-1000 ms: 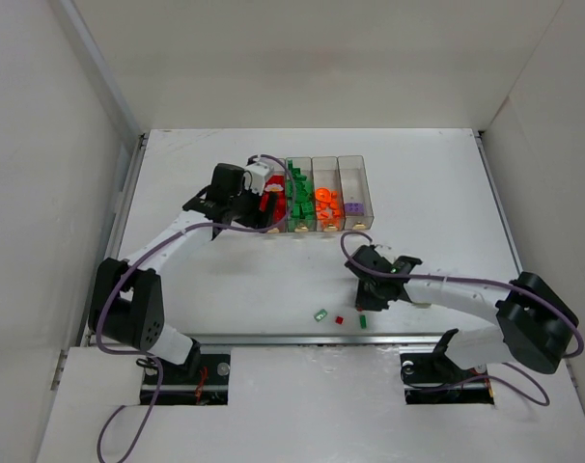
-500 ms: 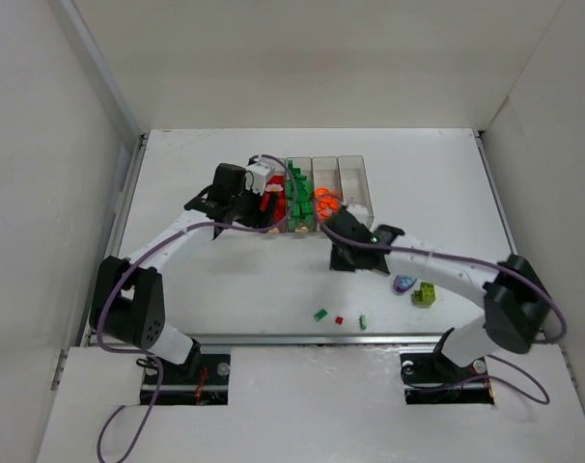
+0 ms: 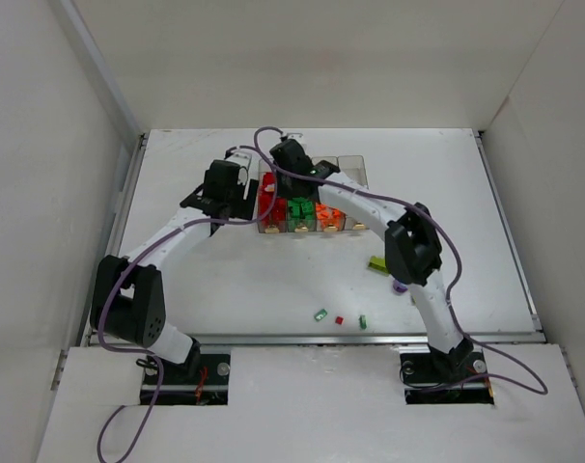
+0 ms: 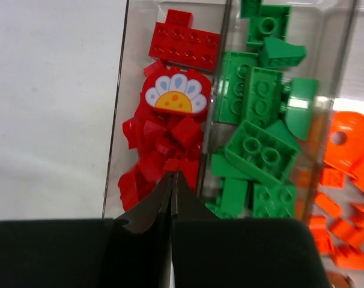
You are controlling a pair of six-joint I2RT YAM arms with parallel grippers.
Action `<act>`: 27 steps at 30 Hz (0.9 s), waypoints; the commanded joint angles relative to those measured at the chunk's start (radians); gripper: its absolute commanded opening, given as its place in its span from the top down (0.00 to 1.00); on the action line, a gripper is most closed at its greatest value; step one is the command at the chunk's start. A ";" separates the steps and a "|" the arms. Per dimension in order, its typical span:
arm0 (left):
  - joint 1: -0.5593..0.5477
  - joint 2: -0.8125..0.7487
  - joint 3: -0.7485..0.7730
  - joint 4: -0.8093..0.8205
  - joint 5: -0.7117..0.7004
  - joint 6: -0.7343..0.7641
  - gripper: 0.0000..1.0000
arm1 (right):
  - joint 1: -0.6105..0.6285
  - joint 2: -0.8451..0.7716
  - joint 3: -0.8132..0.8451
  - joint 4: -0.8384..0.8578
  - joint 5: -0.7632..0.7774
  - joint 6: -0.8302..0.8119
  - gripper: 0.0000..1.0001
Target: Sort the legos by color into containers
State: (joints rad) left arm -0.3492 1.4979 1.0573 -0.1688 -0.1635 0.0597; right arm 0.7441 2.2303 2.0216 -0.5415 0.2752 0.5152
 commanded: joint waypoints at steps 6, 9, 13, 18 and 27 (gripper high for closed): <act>0.013 -0.015 0.032 0.029 -0.047 -0.029 0.24 | 0.000 0.081 0.143 0.026 -0.099 -0.043 0.77; 0.023 -0.015 0.041 0.011 -0.027 -0.020 0.25 | 0.000 0.057 0.131 0.026 -0.108 -0.063 0.53; 0.023 -0.015 0.081 -0.026 0.037 -0.011 0.34 | -0.009 -0.027 0.066 0.038 -0.108 -0.081 0.40; 0.012 -0.024 0.112 -0.098 0.204 0.000 0.37 | -0.018 -0.162 -0.038 -0.032 -0.035 -0.072 0.39; -0.157 -0.064 0.116 -0.377 0.469 0.294 0.37 | -0.051 -0.737 -0.784 -0.028 0.112 0.130 0.24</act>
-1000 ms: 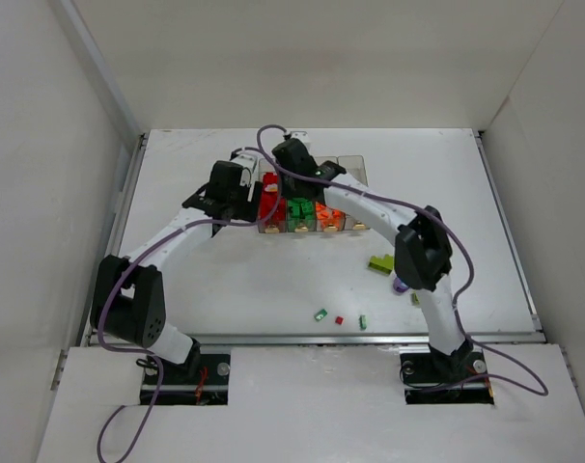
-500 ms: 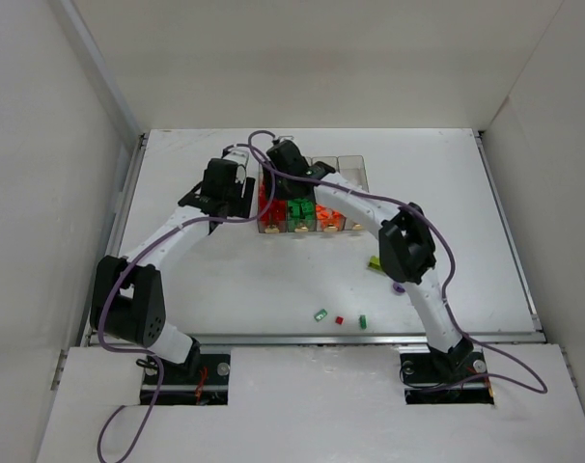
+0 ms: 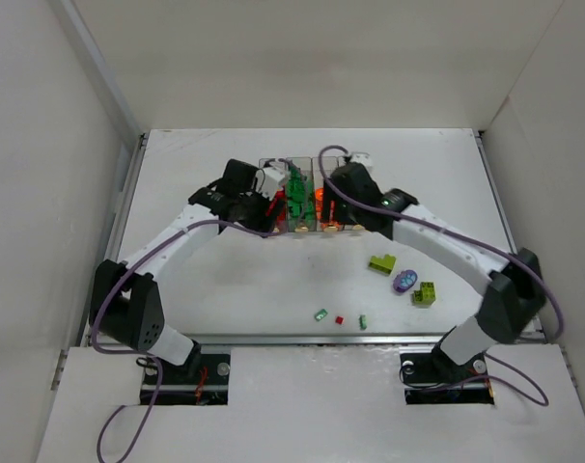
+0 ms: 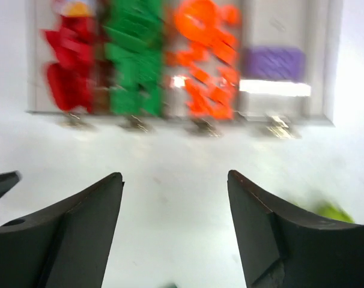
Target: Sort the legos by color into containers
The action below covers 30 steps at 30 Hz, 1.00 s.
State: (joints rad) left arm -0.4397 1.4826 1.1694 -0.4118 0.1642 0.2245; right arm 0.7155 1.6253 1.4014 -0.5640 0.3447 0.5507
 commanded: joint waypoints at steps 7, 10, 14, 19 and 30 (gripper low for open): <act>-0.458 -0.039 -0.138 -0.132 0.110 0.087 0.36 | -0.047 -0.443 -0.479 -0.036 0.040 0.264 0.23; -0.551 -0.028 -0.177 -0.098 0.095 0.047 0.36 | -0.024 -0.559 -0.553 -0.059 0.062 0.343 0.23; -0.660 0.017 -0.188 -0.065 0.095 0.047 0.37 | -0.024 -0.744 -0.657 -0.069 0.076 0.402 0.23; -0.714 0.099 -0.188 -0.006 0.021 0.013 0.37 | -0.024 -0.803 -0.682 -0.082 0.086 0.431 0.23; -0.723 0.163 -0.168 0.100 -0.011 -0.057 0.44 | 0.004 -0.729 -0.650 -0.103 0.106 0.422 0.23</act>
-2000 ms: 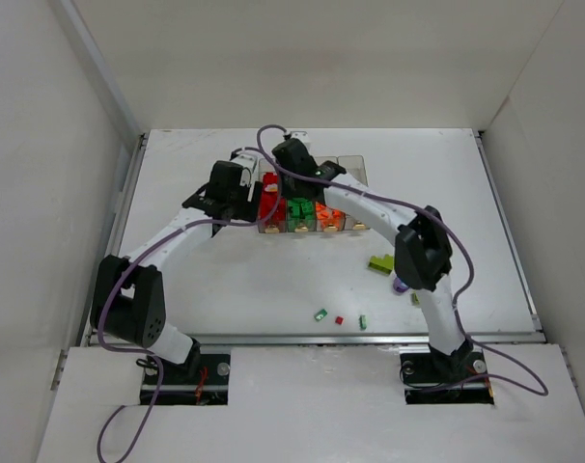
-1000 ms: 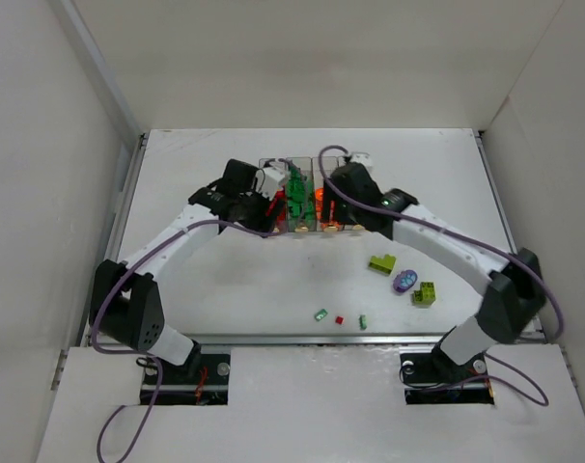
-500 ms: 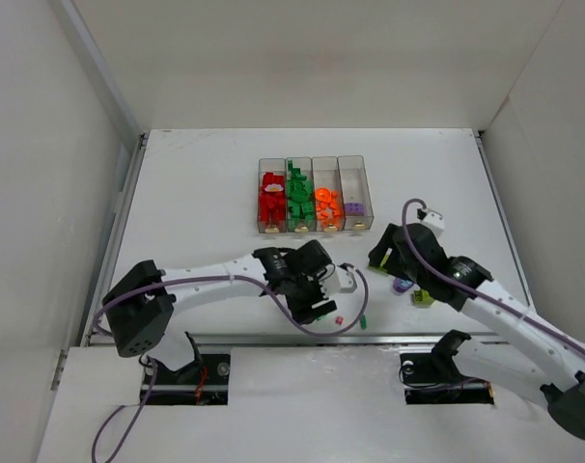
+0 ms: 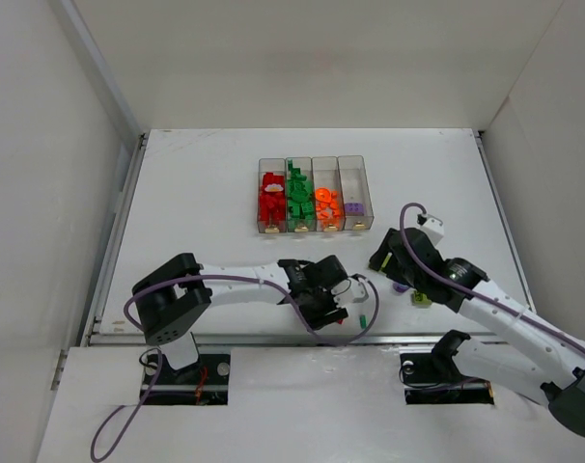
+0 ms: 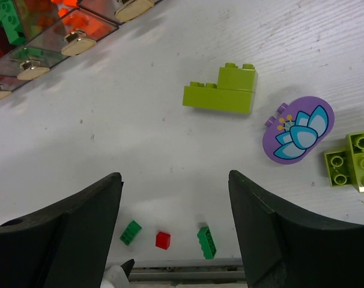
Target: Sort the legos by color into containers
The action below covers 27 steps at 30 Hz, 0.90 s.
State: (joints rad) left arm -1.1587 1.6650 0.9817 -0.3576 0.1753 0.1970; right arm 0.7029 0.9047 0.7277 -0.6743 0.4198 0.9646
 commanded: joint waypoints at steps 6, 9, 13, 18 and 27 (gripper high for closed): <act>0.005 0.001 -0.001 0.091 0.001 -0.041 0.57 | 0.017 -0.018 0.024 0.007 0.031 -0.001 0.23; 0.005 0.012 -0.024 0.115 0.019 -0.050 0.62 | 0.017 -0.027 0.033 0.007 0.040 -0.013 0.23; 0.005 0.035 -0.025 0.126 0.010 -0.039 0.62 | 0.017 -0.036 0.042 -0.002 0.050 -0.023 0.23; 0.005 0.056 -0.025 0.126 -0.002 -0.039 0.62 | 0.017 -0.047 0.042 -0.014 0.050 -0.023 0.23; 0.024 0.076 -0.005 0.083 -0.071 -0.028 1.00 | 0.026 -0.056 0.052 -0.014 0.059 -0.032 0.24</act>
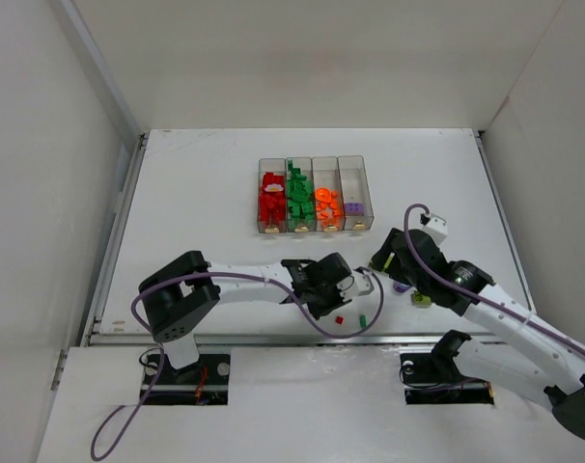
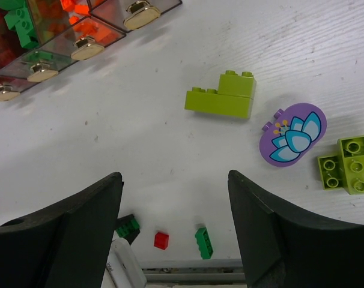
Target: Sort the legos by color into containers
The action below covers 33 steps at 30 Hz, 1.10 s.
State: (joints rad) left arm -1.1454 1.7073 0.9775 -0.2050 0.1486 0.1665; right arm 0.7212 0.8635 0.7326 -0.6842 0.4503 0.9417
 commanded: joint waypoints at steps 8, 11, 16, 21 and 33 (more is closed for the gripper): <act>0.019 0.025 0.030 -0.117 -0.066 0.022 1.00 | 0.017 -0.015 0.056 -0.005 0.037 -0.018 0.24; 0.050 0.005 0.087 -0.163 -0.079 0.022 1.00 | 0.017 -0.015 0.065 -0.005 0.037 -0.018 0.24; 0.134 -0.057 0.213 -0.171 -0.156 0.045 1.00 | 0.026 -0.015 0.074 -0.005 0.028 -0.029 0.25; 0.190 -0.101 0.332 -0.045 -0.335 0.082 1.00 | 0.026 0.031 0.074 -0.005 -0.031 -0.047 0.25; 0.358 0.130 0.480 0.250 -0.537 0.110 1.00 | 0.026 0.080 0.120 -0.011 -0.082 -0.106 0.25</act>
State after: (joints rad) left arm -0.7990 1.8046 1.4250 -0.0086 -0.3557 0.2794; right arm 0.7403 0.9287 0.7822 -0.6994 0.3809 0.8734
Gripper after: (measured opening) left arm 0.157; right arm 0.748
